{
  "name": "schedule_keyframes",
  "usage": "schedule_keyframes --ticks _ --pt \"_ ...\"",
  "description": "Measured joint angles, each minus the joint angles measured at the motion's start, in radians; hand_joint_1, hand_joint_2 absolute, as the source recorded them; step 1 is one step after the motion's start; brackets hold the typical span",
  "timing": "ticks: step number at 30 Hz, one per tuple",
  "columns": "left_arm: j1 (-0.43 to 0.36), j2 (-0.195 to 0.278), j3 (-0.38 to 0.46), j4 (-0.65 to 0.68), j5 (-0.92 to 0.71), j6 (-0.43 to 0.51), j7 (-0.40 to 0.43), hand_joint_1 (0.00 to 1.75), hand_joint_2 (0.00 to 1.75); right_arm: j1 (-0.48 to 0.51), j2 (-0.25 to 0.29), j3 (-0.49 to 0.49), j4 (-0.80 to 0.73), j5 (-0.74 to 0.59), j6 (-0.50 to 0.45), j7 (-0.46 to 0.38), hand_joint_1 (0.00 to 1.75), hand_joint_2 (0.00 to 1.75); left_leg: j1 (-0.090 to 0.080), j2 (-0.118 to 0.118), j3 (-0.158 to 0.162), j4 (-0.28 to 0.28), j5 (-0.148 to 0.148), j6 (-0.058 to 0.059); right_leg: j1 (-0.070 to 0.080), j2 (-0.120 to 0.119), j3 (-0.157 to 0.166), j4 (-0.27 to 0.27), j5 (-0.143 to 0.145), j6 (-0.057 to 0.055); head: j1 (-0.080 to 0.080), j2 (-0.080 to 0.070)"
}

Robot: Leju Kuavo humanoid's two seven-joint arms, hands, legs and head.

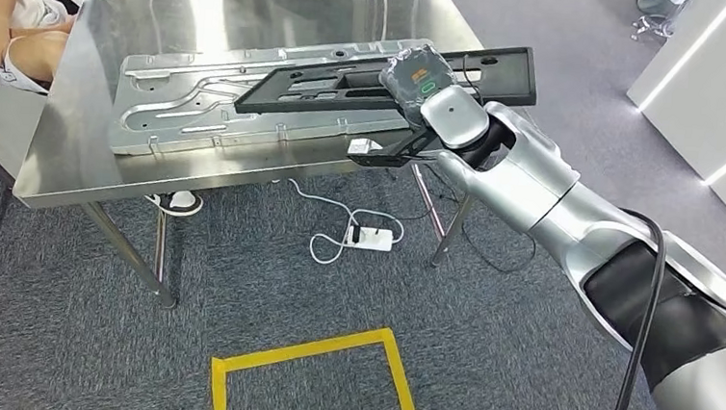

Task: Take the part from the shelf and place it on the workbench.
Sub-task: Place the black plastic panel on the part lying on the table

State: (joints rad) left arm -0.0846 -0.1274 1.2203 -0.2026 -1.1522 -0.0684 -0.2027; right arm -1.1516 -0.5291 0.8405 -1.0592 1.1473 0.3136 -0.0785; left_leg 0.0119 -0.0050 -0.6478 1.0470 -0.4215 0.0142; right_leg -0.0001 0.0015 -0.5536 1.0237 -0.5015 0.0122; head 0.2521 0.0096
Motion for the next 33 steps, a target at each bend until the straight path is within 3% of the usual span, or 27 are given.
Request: schedule_keyframes --ticks 2,3,6,7,8,9,11,12,13,16,18,21,22,23,25,26,27,31,33 --pt "-0.001 0.0 0.0 0.0 0.0 0.0 0.0 0.0 1.75 0.0 0.001 0.0 0.001 0.0 -0.002 -0.001 1.75 1.75 0.003 -0.001 0.012 -0.012 -0.003 0.009 -0.003 0.0 -0.008 0.023 -0.015 0.009 0.0 0.0" --pt "-0.001 0.0 0.0 0.0 0.0 0.0 0.0 0.0 1.75 -0.001 0.001 0.0 0.002 -0.001 -0.003 -0.001 1.75 1.75 0.005 -0.001 0.02 -0.017 -0.006 0.013 -0.005 0.0 -0.028 0.061 -0.032 0.013 0.0 0.0" --pt "-0.001 0.0 0.0 0.0 0.0 0.0 0.0 0.0 1.75 0.002 0.001 0.002 0.005 -0.001 -0.006 -0.001 1.75 1.75 0.006 -0.004 0.039 -0.021 -0.02 0.022 -0.009 -0.001 -0.145 0.249 -0.086 0.022 0.0 0.0" --pt "0.0 0.0 0.001 0.0 0.0 0.0 0.0 0.0 1.75 0.006 0.001 0.003 0.007 -0.002 -0.006 -0.001 1.75 1.75 0.005 -0.005 0.047 -0.021 -0.027 0.023 -0.01 -0.001 -0.176 0.28 -0.077 0.022 0.0 0.0" --pt "0.001 0.0 0.001 0.0 0.0 0.0 0.001 0.0 1.75 0.009 0.001 0.003 0.009 -0.003 -0.006 -0.002 1.75 1.75 0.005 -0.006 0.056 -0.02 -0.034 0.022 -0.01 -0.001 -0.187 0.272 -0.047 0.021 0.0 0.0" --pt "0.001 0.0 0.001 0.0 0.0 0.0 0.001 0.0 1.75 0.01 0.0 0.004 0.01 -0.004 -0.006 -0.002 1.75 1.75 0.004 -0.007 0.068 -0.02 -0.042 0.022 -0.01 -0.001 -0.18 0.225 0.001 0.017 0.0 0.0" --pt "0.001 -0.001 0.002 0.0 0.0 0.0 0.002 0.0 1.75 0.008 -0.001 0.004 0.012 -0.006 -0.006 -0.002 1.75 1.75 0.001 -0.008 0.089 -0.022 -0.058 0.019 -0.004 -0.001 -0.136 0.095 0.092 0.002 -0.002 0.0" --pt "0.001 -0.002 0.002 0.0 0.0 0.0 0.002 0.0 1.75 0.005 -0.002 0.004 0.012 -0.008 -0.006 -0.003 1.75 1.75 0.001 -0.009 0.095 -0.023 -0.063 0.015 0.001 -0.001 -0.116 0.049 0.113 -0.007 -0.003 0.0" --pt "0.0 -0.003 0.003 0.0 0.0 0.0 0.003 0.0 1.75 0.002 -0.003 0.004 0.013 -0.009 -0.006 -0.004 1.75 1.75 0.002 -0.009 0.097 -0.025 -0.067 0.011 0.006 -0.001 -0.104 0.026 0.115 -0.014 -0.005 0.0" --pt "-0.002 -0.004 0.004 0.0 0.0 0.0 0.004 0.0 1.75 -0.003 -0.006 0.004 0.013 -0.012 -0.006 -0.005 1.75 1.75 0.003 -0.004 0.104 -0.033 -0.075 -0.005 0.009 -0.002 -0.081 -0.007 0.096 -0.031 -0.007 0.0" --pt "-0.003 -0.004 0.004 0.0 0.0 0.0 0.004 0.0 1.75 -0.005 -0.006 0.004 0.012 -0.013 -0.006 -0.005 1.75 1.75 0.001 0.0 0.088 0.009 -0.097 -0.013 0.001 -0.004 -0.055 -0.034 0.092 -0.038 -0.007 0.0" --pt "-0.002 -0.003 0.005 0.0 -0.001 0.0 0.004 0.0 1.75 -0.006 -0.006 0.004 0.012 -0.013 -0.005 -0.005 1.75 1.75 0.002 0.001 -0.02 0.184 -0.153 -0.022 -0.003 -0.005 -0.032 -0.04 0.077 -0.044 -0.008 0.0" --pt "-0.001 -0.002 0.005 0.0 -0.001 0.0 0.004 0.0 1.75 -0.004 -0.006 0.005 0.013 -0.013 -0.005 -0.005 1.75 1.75 0.003 0.001 -0.052 0.222 -0.15 -0.024 -0.003 -0.005 -0.025 -0.037 0.069 -0.043 -0.008 0.0" --pt "0.001 -0.002 0.005 0.0 -0.001 0.0 0.004 0.0 1.75 -0.002 -0.006 0.006 0.013 -0.013 -0.005 -0.006 1.75 1.75 0.004 0.001 -0.068 0.226 -0.127 -0.027 -0.004 -0.004 -0.018 -0.032 0.059 -0.042 -0.008 0.0" --pt "0.002 -0.001 0.005 0.0 -0.001 0.0 0.004 0.0 1.75 -0.001 -0.006 0.006 0.014 -0.013 -0.006 -0.006 1.75 1.75 0.007 0.002 -0.051 0.131 -0.034 -0.028 -0.006 -0.002 -0.002 -0.016 0.034 -0.034 -0.008 0.0" --pt "0.003 -0.001 0.005 0.0 -0.001 0.0 0.004 0.0 1.75 -0.001 -0.006 0.006 0.014 -0.013 -0.006 -0.006 1.75 1.75 0.007 0.002 -0.032 0.079 -0.001 -0.027 -0.005 -0.001 0.002 -0.008 0.022 -0.029 -0.009 0.0" --pt "0.002 0.0 0.005 0.001 -0.001 0.0 0.004 0.0 1.75 -0.002 -0.006 0.006 0.015 -0.013 -0.006 -0.005 1.75 1.75 0.007 0.002 -0.015 0.034 0.014 -0.023 -0.004 -0.001 0.003 0.001 0.012 -0.023 -0.01 0.0" --pt "0.0 0.0 0.005 0.001 -0.001 0.0 0.004 0.0 1.75 -0.004 -0.008 0.006 0.016 -0.013 -0.006 -0.006 1.75 1.75 0.002 -0.001 0.002 -0.002 -0.002 -0.004 -0.002 -0.001 -0.003 0.007 0.0 -0.004 -0.012 0.0" --pt "-0.001 0.0 0.005 0.001 -0.001 0.0 0.004 0.0 1.75 -0.006 -0.009 0.006 0.016 -0.014 -0.007 -0.006 1.75 1.75 0.006 -0.002 0.013 -0.013 -0.004 0.005 -0.005 -0.001 -0.017 0.039 -0.018 0.006 -0.011 0.0"
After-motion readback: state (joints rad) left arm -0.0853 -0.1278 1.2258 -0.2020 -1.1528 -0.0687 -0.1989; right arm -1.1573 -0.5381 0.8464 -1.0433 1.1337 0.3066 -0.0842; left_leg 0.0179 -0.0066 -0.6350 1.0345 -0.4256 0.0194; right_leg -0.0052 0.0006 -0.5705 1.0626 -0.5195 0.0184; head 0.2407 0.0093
